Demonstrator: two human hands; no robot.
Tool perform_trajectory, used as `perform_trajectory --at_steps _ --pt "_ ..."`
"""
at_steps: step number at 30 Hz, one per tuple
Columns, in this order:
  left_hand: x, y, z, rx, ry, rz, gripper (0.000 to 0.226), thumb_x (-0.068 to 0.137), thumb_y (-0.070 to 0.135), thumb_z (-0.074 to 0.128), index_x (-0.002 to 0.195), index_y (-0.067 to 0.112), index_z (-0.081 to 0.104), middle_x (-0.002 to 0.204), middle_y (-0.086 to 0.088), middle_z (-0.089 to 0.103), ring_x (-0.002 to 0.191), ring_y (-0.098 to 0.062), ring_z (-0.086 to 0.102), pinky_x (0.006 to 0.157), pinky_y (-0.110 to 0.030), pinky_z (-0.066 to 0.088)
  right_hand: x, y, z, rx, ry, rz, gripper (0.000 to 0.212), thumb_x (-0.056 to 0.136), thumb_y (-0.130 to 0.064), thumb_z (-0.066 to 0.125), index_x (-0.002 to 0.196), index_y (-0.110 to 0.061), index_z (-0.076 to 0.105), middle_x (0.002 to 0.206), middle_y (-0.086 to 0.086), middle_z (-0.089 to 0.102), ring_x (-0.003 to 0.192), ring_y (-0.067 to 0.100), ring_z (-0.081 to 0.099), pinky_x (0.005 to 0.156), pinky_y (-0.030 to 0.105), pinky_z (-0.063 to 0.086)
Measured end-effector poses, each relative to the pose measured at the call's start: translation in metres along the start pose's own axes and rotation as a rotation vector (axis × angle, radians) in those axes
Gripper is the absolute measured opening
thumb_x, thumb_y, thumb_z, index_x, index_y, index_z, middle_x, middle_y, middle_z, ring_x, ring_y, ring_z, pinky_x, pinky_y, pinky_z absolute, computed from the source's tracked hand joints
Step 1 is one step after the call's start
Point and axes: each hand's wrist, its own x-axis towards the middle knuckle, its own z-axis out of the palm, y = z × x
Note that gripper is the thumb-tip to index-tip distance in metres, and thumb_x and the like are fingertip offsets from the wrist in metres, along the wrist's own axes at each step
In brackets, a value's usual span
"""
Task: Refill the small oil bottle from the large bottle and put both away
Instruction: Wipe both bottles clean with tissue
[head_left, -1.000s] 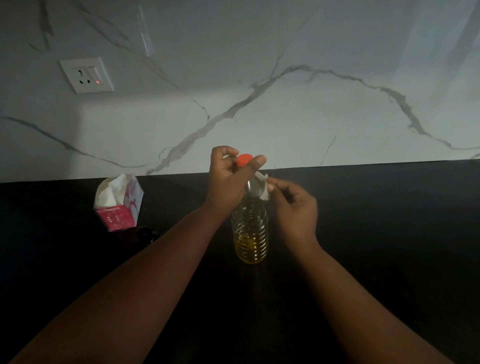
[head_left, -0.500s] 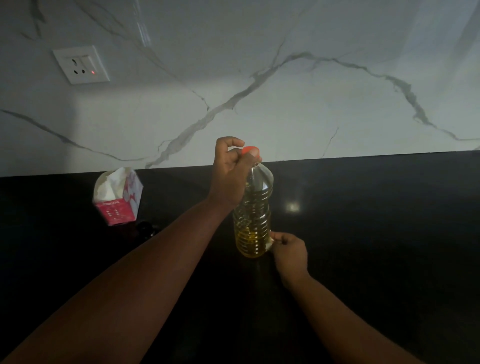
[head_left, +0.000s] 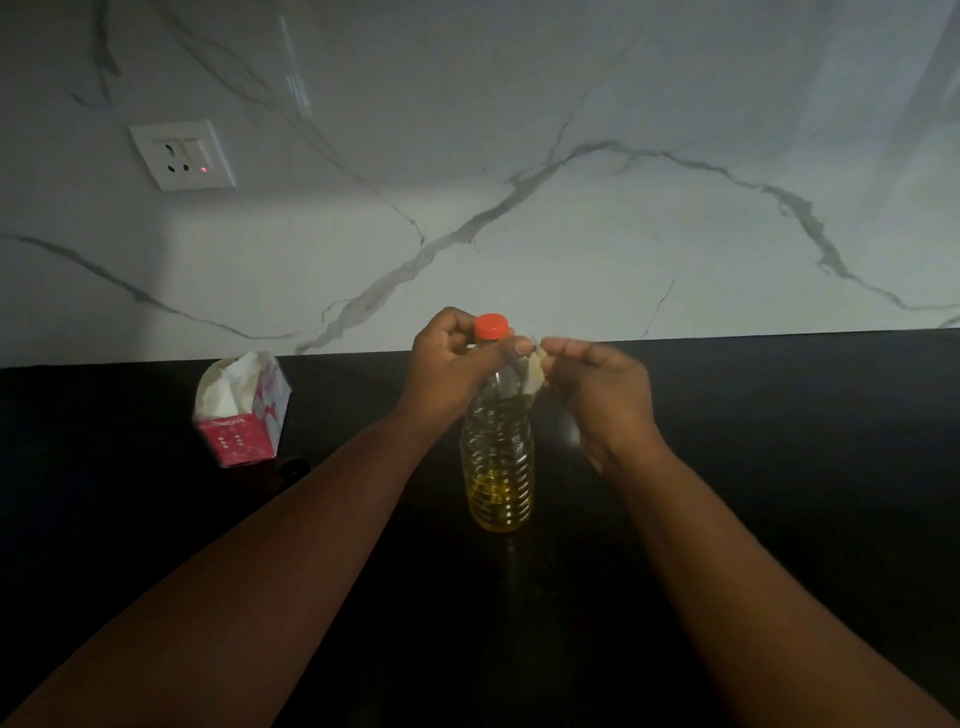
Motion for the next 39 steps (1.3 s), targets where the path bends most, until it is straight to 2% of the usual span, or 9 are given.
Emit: perform_trajectory --at_steps 6,9,12,18,24,27,31,36,39 --pt "-0.004 0.003 -0.005 0.028 0.001 -0.073 0.064 0.054 0.057 0.083 0.104 0.020 0.071 0.106 -0.002 0.074 0.100 -0.023 0.071 0.087 -0.043 0.058 0.001 -0.013 0.014 -0.293 -0.108 -0.256 0.012 0.085 -0.010 0.068 0.092 -0.018 0.075 0.083 -0.009 0.073 0.077 -0.001 0.069 0.062 0.010 0.051" --pt "-0.005 0.001 -0.011 -0.081 -0.010 -0.130 0.042 0.068 0.048 0.081 0.101 0.023 0.074 0.101 -0.002 0.076 0.096 -0.021 0.073 0.088 -0.041 0.057 0.001 0.000 0.018 -0.458 -0.116 -0.321 0.015 0.089 -0.011 0.064 0.096 -0.017 0.075 0.091 -0.005 0.074 0.081 0.003 0.069 0.070 0.016 0.054" --pt "-0.005 0.000 -0.015 -0.130 -0.031 -0.146 0.013 0.086 0.033 0.075 0.095 0.025 0.076 0.098 0.000 0.077 0.093 -0.017 0.074 0.080 -0.032 0.056 0.004 0.016 0.013 -0.439 -0.054 -0.291 0.016 0.091 -0.011 0.062 0.099 -0.015 0.075 0.090 -0.006 0.074 0.077 0.006 0.069 0.065 0.014 0.053" --pt "-0.009 -0.001 -0.009 -0.066 0.004 -0.062 0.009 0.093 0.034 0.065 0.096 0.027 0.071 0.118 -0.010 0.068 0.105 -0.017 0.067 0.087 -0.030 0.051 -0.014 0.073 0.003 -0.220 0.002 0.000 0.012 0.088 -0.006 0.064 0.090 -0.012 0.074 0.081 -0.010 0.074 0.075 0.002 0.070 0.057 0.011 0.051" --pt "-0.013 -0.005 0.000 -0.052 0.035 0.040 0.019 0.086 0.043 0.060 0.096 0.028 0.065 0.112 -0.013 0.067 0.108 -0.028 0.064 0.098 -0.046 0.052 -0.022 0.128 -0.009 -0.321 0.045 0.238 0.013 0.087 -0.006 0.065 0.090 -0.015 0.073 0.081 0.000 0.075 0.084 0.026 0.071 0.077 0.046 0.059" --pt "-0.017 -0.006 0.008 -0.050 0.087 0.085 0.023 0.072 0.056 0.069 0.084 0.036 0.068 0.090 0.008 0.069 0.090 -0.013 0.066 0.081 -0.031 0.053 -0.022 0.143 -0.011 -0.350 0.032 0.337 0.012 0.083 -0.003 0.069 0.082 -0.013 0.075 0.078 0.006 0.075 0.087 0.033 0.070 0.081 0.053 0.056" --pt "-0.015 -0.008 0.017 0.079 0.044 0.185 0.028 0.061 0.053 0.080 0.080 0.039 0.065 0.092 0.012 0.064 0.089 -0.009 0.065 0.078 -0.021 0.052 -0.004 0.136 -0.005 -0.209 0.054 0.447 0.023 0.081 0.012 0.059 0.072 -0.004 0.073 0.076 0.016 0.073 0.076 0.028 0.071 0.072 0.039 0.061" --pt "-0.011 -0.012 0.014 0.070 0.024 0.142 0.024 0.072 0.031 0.084 0.089 0.036 0.067 0.106 0.007 0.059 0.095 0.001 0.062 0.076 -0.010 0.049 0.016 0.088 0.001 -0.044 0.065 0.378 0.026 0.086 0.015 0.050 0.075 0.001 0.069 0.065 0.009 0.072 0.059 0.013 0.070 0.052 0.020 0.054" --pt "-0.004 -0.006 0.008 0.021 0.017 0.052 0.020 0.070 0.032 0.084 0.084 0.034 0.070 0.103 0.003 0.065 0.094 -0.007 0.066 0.081 -0.024 0.054 0.019 0.057 0.003 -0.120 0.034 0.276 0.020 0.086 0.010 0.054 0.081 0.001 0.070 0.061 0.003 0.071 0.053 0.008 0.067 0.048 0.017 0.051"
